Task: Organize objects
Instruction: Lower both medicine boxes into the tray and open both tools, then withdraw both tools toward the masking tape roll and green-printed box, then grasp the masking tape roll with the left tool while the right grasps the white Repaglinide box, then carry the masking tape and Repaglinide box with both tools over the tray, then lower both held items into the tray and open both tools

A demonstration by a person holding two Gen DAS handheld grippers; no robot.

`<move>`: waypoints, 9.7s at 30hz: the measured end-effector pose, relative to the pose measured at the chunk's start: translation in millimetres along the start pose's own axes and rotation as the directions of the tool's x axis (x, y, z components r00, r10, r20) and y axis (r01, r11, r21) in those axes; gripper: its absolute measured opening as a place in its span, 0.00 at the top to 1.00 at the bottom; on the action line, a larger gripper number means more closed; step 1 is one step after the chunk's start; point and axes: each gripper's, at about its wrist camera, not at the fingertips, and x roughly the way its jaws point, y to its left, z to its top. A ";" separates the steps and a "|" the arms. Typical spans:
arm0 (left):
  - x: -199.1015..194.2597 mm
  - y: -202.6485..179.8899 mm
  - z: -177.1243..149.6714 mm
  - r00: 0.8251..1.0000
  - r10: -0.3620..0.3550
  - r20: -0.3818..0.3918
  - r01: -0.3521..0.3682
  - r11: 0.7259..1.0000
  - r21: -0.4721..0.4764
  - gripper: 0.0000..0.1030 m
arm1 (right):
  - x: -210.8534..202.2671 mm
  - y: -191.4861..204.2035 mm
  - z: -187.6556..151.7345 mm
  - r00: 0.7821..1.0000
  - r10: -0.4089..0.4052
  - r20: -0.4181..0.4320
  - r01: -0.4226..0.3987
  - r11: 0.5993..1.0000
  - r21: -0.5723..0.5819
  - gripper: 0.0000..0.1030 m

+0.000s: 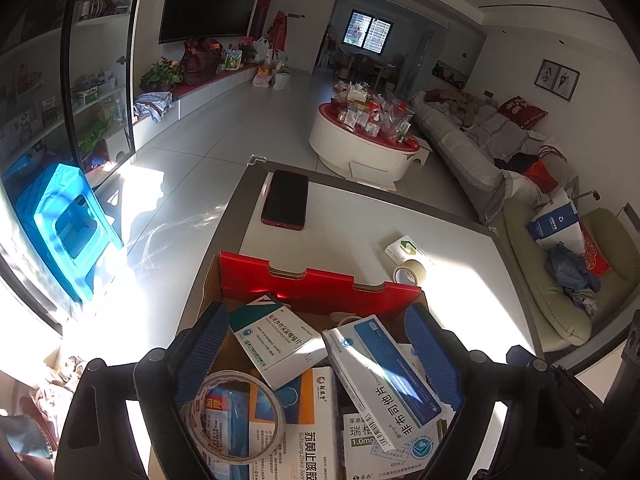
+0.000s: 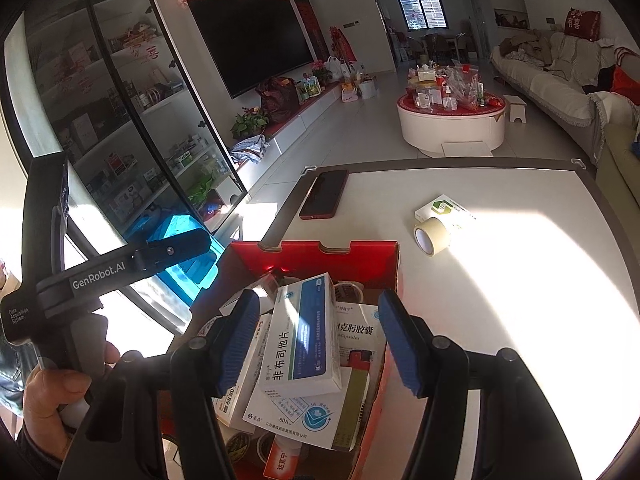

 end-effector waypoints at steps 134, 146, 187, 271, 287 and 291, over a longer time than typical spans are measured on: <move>108.9 -301.4 -95.8 0.989 -0.131 -0.065 0.138 0.983 0.119 0.93 | 33.1 -304.9 112.0 0.965 -0.024 -0.262 0.026 1.000 0.004 0.30; 4.5 -285.4 -97.5 0.976 -0.217 0.008 0.208 0.943 0.259 0.93 | -108.3 -275.3 22.0 1.000 -0.012 0.021 0.008 0.986 0.169 0.30; -162.0 -67.9 -81.4 0.952 0.138 0.273 -0.188 0.967 0.169 0.92 | -180.6 54.3 -28.5 0.955 0.251 0.160 -0.228 0.962 -0.148 0.30; -34.2 -15.3 -53.2 0.993 0.119 0.019 -0.120 0.980 0.159 0.90 | 5.1 41.4 -35.0 0.988 0.114 -0.106 -0.124 0.988 -0.088 0.29; -39.0 -29.4 -51.4 0.990 0.141 0.031 -0.144 0.969 0.203 0.10 | -19.6 22.7 -22.4 0.994 0.100 -0.043 -0.102 0.994 -0.041 0.17; -49.7 -40.3 -50.6 0.992 0.117 0.035 -0.122 0.974 0.193 0.06 | -49.8 -1.5 -22.1 1.000 0.012 0.025 -0.011 0.998 -0.059 0.10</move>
